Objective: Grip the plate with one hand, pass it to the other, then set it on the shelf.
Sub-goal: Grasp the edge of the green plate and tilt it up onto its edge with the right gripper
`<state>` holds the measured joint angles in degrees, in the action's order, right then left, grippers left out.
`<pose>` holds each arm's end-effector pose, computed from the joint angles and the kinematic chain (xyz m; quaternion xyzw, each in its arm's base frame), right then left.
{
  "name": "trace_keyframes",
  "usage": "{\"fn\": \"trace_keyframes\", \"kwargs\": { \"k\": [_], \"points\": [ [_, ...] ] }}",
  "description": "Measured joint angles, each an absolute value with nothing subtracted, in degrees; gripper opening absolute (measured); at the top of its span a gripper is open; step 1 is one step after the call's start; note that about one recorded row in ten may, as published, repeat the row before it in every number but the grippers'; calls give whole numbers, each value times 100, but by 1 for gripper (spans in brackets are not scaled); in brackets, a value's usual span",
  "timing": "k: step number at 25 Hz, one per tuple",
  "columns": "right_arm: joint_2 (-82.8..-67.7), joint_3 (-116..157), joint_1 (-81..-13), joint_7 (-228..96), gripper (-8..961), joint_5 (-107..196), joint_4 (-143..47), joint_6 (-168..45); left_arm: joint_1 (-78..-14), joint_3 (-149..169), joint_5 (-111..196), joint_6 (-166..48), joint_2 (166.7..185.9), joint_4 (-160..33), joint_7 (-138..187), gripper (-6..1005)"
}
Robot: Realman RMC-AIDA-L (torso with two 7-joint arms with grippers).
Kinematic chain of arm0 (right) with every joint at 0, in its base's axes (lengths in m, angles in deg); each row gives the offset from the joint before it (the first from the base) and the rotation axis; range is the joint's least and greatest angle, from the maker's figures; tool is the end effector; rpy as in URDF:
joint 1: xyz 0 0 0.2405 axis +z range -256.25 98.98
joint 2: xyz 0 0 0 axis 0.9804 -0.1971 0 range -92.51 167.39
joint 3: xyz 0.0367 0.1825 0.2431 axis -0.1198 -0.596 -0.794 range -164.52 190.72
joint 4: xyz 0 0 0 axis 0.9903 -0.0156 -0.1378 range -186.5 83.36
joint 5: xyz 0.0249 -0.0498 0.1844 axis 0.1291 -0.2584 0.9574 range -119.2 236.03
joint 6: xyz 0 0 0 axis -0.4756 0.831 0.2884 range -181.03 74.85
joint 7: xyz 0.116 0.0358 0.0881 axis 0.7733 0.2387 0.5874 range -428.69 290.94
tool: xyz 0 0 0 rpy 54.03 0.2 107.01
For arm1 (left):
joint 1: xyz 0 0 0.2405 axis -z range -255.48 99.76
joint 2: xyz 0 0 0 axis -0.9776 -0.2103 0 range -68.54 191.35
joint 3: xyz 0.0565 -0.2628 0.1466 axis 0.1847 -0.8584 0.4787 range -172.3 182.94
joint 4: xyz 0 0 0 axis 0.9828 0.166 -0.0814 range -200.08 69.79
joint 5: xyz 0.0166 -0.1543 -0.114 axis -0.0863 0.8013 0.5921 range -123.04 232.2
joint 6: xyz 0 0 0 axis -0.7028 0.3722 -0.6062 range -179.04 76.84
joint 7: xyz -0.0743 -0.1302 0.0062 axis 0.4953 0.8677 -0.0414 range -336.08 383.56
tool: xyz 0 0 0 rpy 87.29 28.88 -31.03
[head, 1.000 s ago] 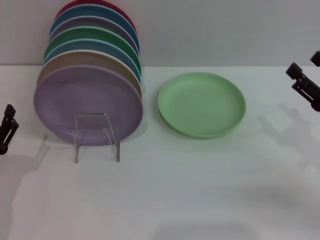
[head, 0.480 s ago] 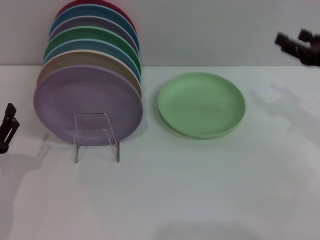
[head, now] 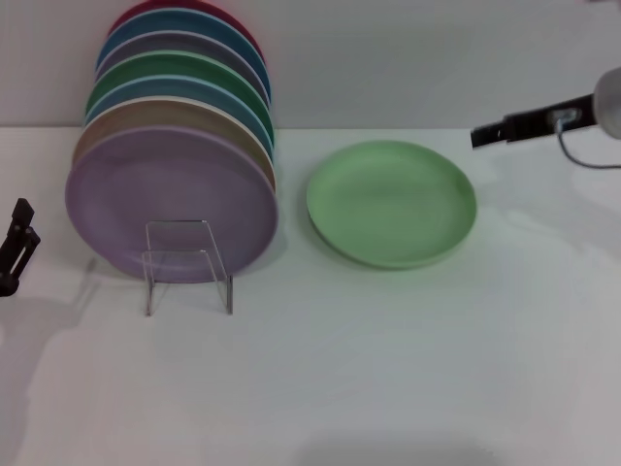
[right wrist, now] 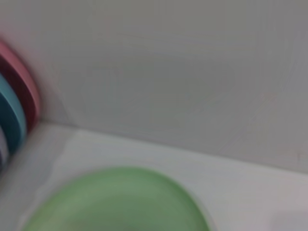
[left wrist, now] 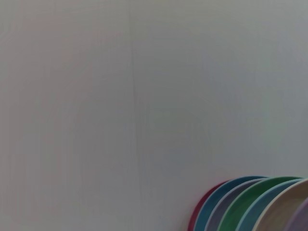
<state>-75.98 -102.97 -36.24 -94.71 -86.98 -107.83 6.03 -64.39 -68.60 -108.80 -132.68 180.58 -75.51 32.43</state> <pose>0.2489 0.4719 0.0306 -0.8138 0.4528 0.0169 0.3639 -0.3706 0.2772 -0.0068 -0.6823 -0.1587 -0.3319 0.6317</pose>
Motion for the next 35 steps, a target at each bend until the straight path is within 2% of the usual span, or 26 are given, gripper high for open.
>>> {"fn": "trace_keyframes", "kwargs": {
  "k": [1, 11, 27, 35],
  "points": [
    [-7592, -10295, -3383, -9435, 757, -8957, -10443, 566, -6455, -6860, -10878, -13269, 18058, -7551, 3248, 828],
    [-7629, -10167, -2910, -9441, 756, -9475, -9501, 461, -6457, -6859, -10880, -13248, 18058, -7551, 3253, 828],
    [-7651, -9670, -2776, -9230, 754, -9562, -8825, -10, -6452, -6767, -10878, -13239, 18058, -7552, 3251, 827],
    [-7709, -9553, -2743, -9220, 753, -9566, -8745, -148, -6468, -6741, -10891, -13239, 18058, -7551, 3251, 827]
  ]
}}
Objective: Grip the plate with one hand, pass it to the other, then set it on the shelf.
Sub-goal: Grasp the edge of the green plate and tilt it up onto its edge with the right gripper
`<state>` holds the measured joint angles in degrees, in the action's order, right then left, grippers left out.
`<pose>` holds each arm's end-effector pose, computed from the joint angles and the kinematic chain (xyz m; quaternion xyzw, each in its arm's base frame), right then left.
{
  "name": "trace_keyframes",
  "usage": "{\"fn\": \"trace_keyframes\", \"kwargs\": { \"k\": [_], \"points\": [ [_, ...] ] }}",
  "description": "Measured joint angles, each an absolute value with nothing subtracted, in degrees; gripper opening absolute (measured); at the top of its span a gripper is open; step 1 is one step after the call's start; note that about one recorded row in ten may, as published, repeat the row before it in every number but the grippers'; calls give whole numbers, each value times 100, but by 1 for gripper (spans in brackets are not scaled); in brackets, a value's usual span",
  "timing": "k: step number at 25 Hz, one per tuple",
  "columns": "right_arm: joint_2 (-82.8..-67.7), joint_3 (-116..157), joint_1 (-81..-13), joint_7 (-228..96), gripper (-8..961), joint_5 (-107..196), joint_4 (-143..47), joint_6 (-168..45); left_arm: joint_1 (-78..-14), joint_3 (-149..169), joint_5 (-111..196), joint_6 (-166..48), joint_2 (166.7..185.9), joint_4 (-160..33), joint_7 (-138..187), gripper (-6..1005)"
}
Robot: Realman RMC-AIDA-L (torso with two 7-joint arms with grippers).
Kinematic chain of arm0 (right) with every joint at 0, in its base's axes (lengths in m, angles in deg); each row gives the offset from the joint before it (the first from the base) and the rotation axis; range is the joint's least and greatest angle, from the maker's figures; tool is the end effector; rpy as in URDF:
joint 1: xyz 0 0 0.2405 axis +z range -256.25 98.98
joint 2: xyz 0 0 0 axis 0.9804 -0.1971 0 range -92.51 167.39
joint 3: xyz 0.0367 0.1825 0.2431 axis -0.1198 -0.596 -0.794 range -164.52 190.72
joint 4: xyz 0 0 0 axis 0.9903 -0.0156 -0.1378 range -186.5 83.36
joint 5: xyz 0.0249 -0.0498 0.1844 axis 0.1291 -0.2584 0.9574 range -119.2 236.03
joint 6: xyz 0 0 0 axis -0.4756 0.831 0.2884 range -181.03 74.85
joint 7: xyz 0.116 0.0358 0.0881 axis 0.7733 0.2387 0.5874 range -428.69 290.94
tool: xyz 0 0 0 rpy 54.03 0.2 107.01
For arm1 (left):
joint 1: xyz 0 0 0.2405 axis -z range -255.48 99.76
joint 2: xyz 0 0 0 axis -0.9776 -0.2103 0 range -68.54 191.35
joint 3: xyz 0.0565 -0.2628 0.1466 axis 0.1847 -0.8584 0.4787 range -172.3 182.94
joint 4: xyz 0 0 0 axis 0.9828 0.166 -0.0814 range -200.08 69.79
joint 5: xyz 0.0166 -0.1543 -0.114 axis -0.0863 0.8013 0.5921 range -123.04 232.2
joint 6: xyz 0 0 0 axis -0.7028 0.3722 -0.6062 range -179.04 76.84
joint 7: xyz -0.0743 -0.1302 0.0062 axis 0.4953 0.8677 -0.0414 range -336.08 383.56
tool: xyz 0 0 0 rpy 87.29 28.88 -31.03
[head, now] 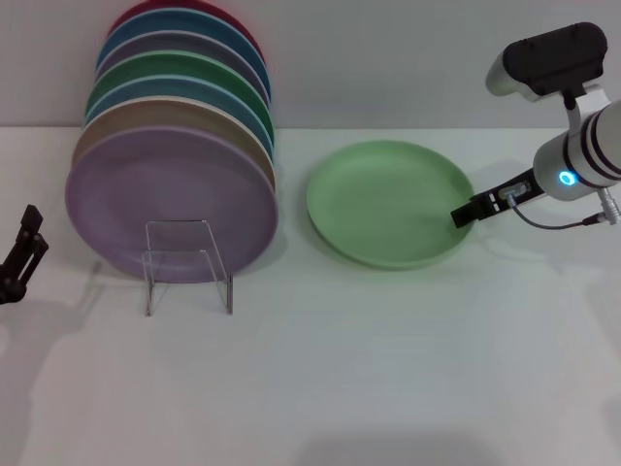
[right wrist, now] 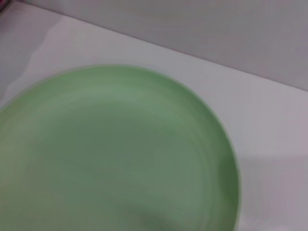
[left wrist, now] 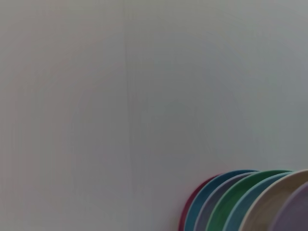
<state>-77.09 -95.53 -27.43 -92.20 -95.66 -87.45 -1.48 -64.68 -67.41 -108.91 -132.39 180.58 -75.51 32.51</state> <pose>0.2627 0.4767 -0.0291 -0.8222 0.4382 -0.1130 0.3453 -0.3707 0.2748 -0.0108 -0.6901 -0.1605 -0.3293 0.6242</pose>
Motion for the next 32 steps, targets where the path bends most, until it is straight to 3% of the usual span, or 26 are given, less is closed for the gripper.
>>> {"fn": "trace_keyframes", "kwargs": {
  "k": [18, 19, 32],
  "points": [
    [-7743, -9434, -2611, -9239, 751, -9569, -8569, -306, -6412, -6690, -10882, -13185, 18058, -7551, 3239, 826],
    [-7744, -9364, -2608, -9254, 582, -9570, -8569, -318, -6402, -6690, -10882, -13110, 18058, -7551, 3239, 826],
    [-7762, -9123, -2647, -9279, 301, -9558, -8492, -616, -6324, -6604, -10872, -12905, 18058, -7614, 3189, 826]
  ]
}}
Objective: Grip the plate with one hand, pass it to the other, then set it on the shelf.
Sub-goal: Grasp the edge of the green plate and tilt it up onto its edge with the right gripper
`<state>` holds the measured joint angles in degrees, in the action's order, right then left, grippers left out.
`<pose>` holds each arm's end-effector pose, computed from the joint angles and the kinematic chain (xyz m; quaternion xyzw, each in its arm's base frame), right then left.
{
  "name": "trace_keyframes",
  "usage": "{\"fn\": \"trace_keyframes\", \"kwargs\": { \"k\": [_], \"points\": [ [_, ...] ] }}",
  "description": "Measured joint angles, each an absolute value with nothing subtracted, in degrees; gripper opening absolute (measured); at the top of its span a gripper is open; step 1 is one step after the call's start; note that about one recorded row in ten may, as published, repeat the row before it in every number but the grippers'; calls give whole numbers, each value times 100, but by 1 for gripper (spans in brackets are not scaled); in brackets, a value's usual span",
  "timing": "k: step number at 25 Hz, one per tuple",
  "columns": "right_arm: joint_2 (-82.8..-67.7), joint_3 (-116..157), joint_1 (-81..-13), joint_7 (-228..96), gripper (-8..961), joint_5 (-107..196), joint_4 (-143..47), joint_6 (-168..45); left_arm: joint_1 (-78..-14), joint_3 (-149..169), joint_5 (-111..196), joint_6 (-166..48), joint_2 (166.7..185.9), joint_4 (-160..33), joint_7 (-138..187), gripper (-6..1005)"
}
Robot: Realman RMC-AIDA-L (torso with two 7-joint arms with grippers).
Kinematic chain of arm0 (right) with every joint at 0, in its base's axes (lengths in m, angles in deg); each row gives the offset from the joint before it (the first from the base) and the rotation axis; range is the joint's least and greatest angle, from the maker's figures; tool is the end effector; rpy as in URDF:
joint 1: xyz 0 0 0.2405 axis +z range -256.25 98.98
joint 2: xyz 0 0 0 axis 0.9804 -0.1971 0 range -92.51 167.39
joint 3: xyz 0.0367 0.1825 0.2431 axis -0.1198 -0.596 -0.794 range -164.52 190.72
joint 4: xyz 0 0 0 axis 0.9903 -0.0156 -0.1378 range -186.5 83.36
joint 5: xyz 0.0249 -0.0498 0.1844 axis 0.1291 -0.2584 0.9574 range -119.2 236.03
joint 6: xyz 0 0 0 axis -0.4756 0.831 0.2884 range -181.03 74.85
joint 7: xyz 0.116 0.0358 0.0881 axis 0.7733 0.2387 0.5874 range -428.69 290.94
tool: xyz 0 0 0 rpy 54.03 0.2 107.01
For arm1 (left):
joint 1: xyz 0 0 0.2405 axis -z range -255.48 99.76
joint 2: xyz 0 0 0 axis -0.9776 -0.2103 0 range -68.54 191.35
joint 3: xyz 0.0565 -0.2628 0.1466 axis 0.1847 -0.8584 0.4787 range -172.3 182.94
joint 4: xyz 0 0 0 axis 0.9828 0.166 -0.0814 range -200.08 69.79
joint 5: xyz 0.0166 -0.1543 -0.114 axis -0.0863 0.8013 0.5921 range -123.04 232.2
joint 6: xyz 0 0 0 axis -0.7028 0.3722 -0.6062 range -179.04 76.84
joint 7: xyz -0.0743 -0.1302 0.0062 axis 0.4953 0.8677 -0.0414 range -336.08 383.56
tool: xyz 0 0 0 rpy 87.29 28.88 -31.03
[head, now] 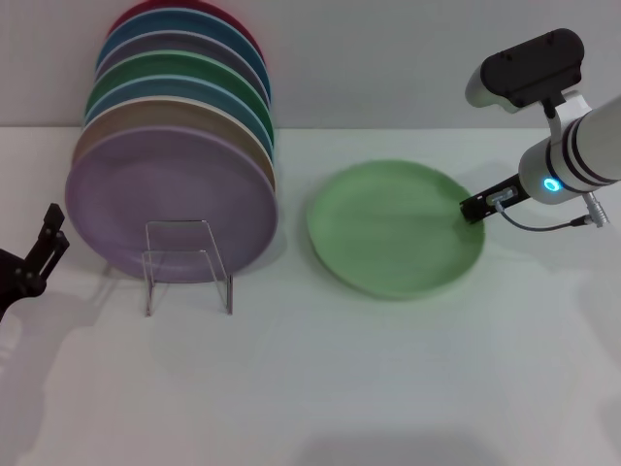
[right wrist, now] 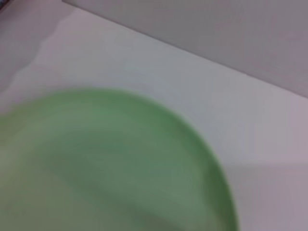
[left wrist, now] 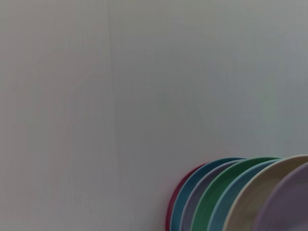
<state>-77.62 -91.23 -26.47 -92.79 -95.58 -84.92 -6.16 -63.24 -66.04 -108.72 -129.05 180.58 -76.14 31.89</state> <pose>0.2597 0.4799 -0.0408 -0.8343 0.4015 -0.1255 0.3565 -0.3666 0.2864 -0.0184 -0.7053 -0.1629 -0.3179 0.6123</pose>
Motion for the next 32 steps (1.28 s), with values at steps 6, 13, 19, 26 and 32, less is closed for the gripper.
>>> {"fn": "trace_keyframes", "kwargs": {
  "k": [6, 13, 19, 26, 32],
  "points": [
    [-7779, -9005, -2712, -9289, 131, -9545, -8512, -810, -6324, -6604, -10869, -12911, 18058, -7622, 3189, 826],
    [-7811, -8797, -2791, -9297, 49, -9533, -8572, -856, -6327, -6605, -10855, -12943, 18058, -7637, 3189, 826],
    [-7937, -8816, -3269, -9301, 37, -9520, -9401, -728, -6377, -6605, -10854, -12980, 18058, -7802, 3191, 825],
    [-7990, -8831, -3539, -9361, 36, -9515, -9910, -632, -6403, -6564, -10854, -12993, 18058, -7850, 3191, 825],
    [-8084, -8918, -3944, -9575, 26, -9470, -10578, -624, -6407, -6546, -10856, -13090, 18058, -7858, 3239, 825]
  ]
}}
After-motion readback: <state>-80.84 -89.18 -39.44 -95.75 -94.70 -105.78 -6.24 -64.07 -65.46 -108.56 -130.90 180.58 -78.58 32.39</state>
